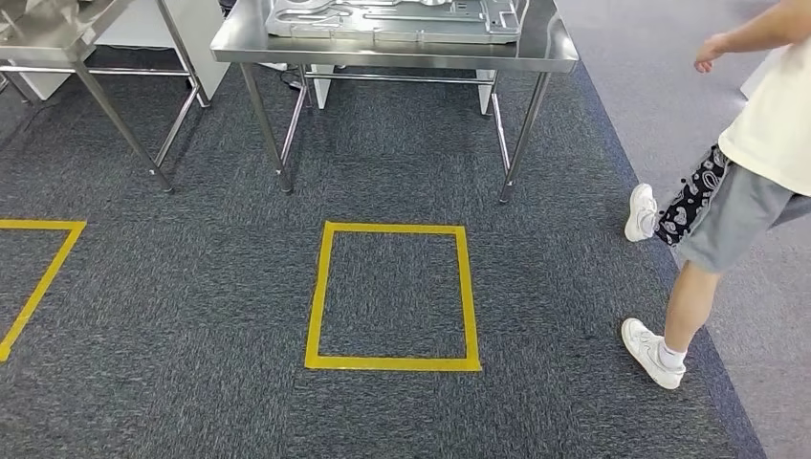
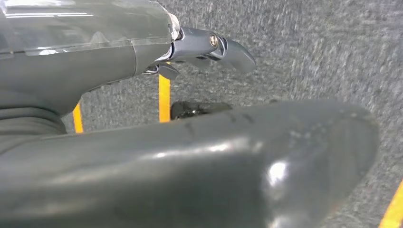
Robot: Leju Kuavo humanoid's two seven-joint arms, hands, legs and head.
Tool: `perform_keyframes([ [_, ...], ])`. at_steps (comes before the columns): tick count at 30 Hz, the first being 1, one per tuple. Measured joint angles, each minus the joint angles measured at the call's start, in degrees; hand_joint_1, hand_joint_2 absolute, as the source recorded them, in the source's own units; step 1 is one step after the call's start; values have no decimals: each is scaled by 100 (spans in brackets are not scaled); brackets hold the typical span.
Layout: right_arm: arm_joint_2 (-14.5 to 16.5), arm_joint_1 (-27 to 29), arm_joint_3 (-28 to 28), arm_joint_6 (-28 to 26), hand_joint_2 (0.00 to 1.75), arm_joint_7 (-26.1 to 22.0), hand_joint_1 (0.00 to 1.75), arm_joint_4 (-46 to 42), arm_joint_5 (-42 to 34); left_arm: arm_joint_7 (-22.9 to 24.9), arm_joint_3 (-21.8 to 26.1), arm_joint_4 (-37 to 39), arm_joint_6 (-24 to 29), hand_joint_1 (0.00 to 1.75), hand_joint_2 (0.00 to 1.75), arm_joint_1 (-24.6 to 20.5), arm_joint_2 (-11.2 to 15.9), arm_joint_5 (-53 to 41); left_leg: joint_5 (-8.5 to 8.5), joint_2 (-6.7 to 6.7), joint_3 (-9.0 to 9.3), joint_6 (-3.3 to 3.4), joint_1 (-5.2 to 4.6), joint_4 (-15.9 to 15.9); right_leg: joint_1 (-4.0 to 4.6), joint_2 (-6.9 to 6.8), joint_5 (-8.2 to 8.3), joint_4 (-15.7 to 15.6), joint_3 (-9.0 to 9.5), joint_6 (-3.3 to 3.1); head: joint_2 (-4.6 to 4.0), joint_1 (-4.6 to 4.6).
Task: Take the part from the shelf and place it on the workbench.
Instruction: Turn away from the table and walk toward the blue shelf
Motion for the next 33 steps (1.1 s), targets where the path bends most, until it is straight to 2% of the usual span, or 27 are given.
perform_keyframes([
  [2,-5,-7,1,-22,0,-5,0,0,3,-9,1,0,8,0,0,25,5,8,70,-69,-40,93,3,-17,-24,61,-165,197,-80,67,0,0],
  [3,-8,-7,2,-28,0,-8,0,1,7,-11,1,0,17,0,0,33,10,13,109,-102,-74,129,3,-22,-35,132,-367,482,-200,91,0,0],
  [5,-9,-4,3,-28,0,-9,0,2,13,-19,1,0,38,0,0,40,21,30,167,-185,-158,166,-18,-8,-44,229,-817,1263,-526,116,0,0],
  [6,-8,-1,4,-25,0,-10,0,3,15,-22,1,0,45,0,0,45,25,35,191,-239,-196,172,-33,1,-45,243,-951,1591,-653,118,0,0],
  [7,-8,1,5,-20,0,-10,0,4,16,-24,1,0,49,0,0,53,28,42,208,-295,-222,173,-46,12,-44,250,-953,1702,-676,108,0,0],
  [8,-8,1,7,-15,0,-10,0,4,17,-25,1,0,51,0,0,61,31,47,220,-355,-234,171,-58,22,-41,264,-845,1587,-587,86,0,0],
  [9,-8,1,8,-8,0,-12,0,4,18,-27,1,0,52,0,0,68,32,51,228,-419,-237,168,-70,31,-29,309,-651,1255,-392,47,0,0],
  [11,-21,6,9,2,0,-15,0,5,18,-32,1,7,52,0,0,64,27,57,239,-536,-250,148,-76,49,-9,574,-306,415,43,-66,0,0],
  [12,-28,8,10,5,0,-17,0,7,19,-35,1,12,53,0,0,55,24,56,247,-592,-274,129,-69,61,3,688,-226,126,181,-106,0,0],
  [13,-36,8,10,6,0,-18,0,9,19,-38,1,17,54,0,0,48,22,56,258,-649,-305,102,-54,68,10,758,-216,-8,236,-129,0,1],
  [15,-34,-4,14,5,0,-23,0,12,20,-41,1,19,55,0,0,48,31,56,278,-758,-358,34,-41,71,6,666,-220,-82,262,-133,0,0],
  [16,-28,-10,18,5,0,-27,0,13,20,-42,1,19,56,0,0,57,41,56,258,-734,-381,0,-41,99,-9,596,-206,-123,280,-143,0,0],
  [17,-21,-11,22,5,0,-31,0,14,20,-44,1,19,56,0,0,63,51,56,176,-647,-442,-34,-46,216,-27,518,-192,-164,300,-161,0,-1],
  [18,-14,-9,27,6,0,-35,0,15,20,-45,1,19,57,0,0,62,61,56,33,-531,-556,-68,-44,453,-44,433,-181,-201,317,-179,0,-2],
  [19,-10,-4,30,6,0,-37,0,15,20,-47,0,20,57,0,0,58,65,56,-161,-405,-736,-102,-26,820,-41,347,-182,-209,324,-193,0,-2],
  [21,-5,2,32,8,0,-38,0,15,20,-50,-1,20,58,0,0,57,69,56,-503,-312,-1147,-171,17,1637,-39,189,-195,-196,314,-204,0,-2],
  [22,-3,0,32,13,0,-38,0,15,19,-50,-1,20,62,0,0,65,76,56,-539,-297,-1262,-202,38,1858,-42,116,-203,-186,310,-198,0,-2],
  [23,0,-5,33,19,0,-38,0,15,19,-50,-1,20,66,0,0,75,84,56,-456,-280,-1257,-227,59,1842,-46,51,-215,-172,310,-186,0,-2],
  [24,8,-10,33,24,0,-38,0,15,17,-54,-1,20,72,0,0,81,96,54,-271,-244,-1126,-247,77,1577,-53,-13,-233,-154,316,-168,0,-2],
  [25,19,-14,33,27,0,-38,0,15,15,-60,-1,19,78,0,0,82,109,49,-39,-156,-903,-260,92,1143,-59,-78,-256,-128,325,-144,0,-2],
  [27,38,-17,33,24,0,-38,0,15,12,-78,-1,19,86,0,0,68,125,40,232,53,-526,-218,74,393,-43,-185,-311,-75,340,-79,0,-2],
  [28,42,-21,33,22,0,-39,0,15,12,-85,-1,19,87,0,0,63,127,37,270,113,-444,-180,59,220,-26,-225,-329,-55,345,-46,0,-1],
  [29,44,-30,33,21,0,-40,0,15,11,-90,-1,20,87,0,0,64,128,37,256,106,-447,-133,42,187,-13,-261,-337,-47,350,-16,0,-1],
  [31,49,-52,37,21,0,-46,0,15,11,-98,-1,20,87,0,0,78,132,37,277,-2,-468,-53,44,179,-25,-319,-348,-44,366,48,0,-1],
  [32,51,-59,39,21,0,-51,0,15,11,-102,-1,20,87,0,0,82,134,37,293,-54,-473,-12,49,166,-42,-264,-396,-2,359,82,0,-1],
  [33,54,-57,41,22,0,-57,0,15,11,-108,-1,20,87,0,0,80,136,37,314,-105,-473,28,56,153,-57,-151,-509,134,306,110,0,-1],
])
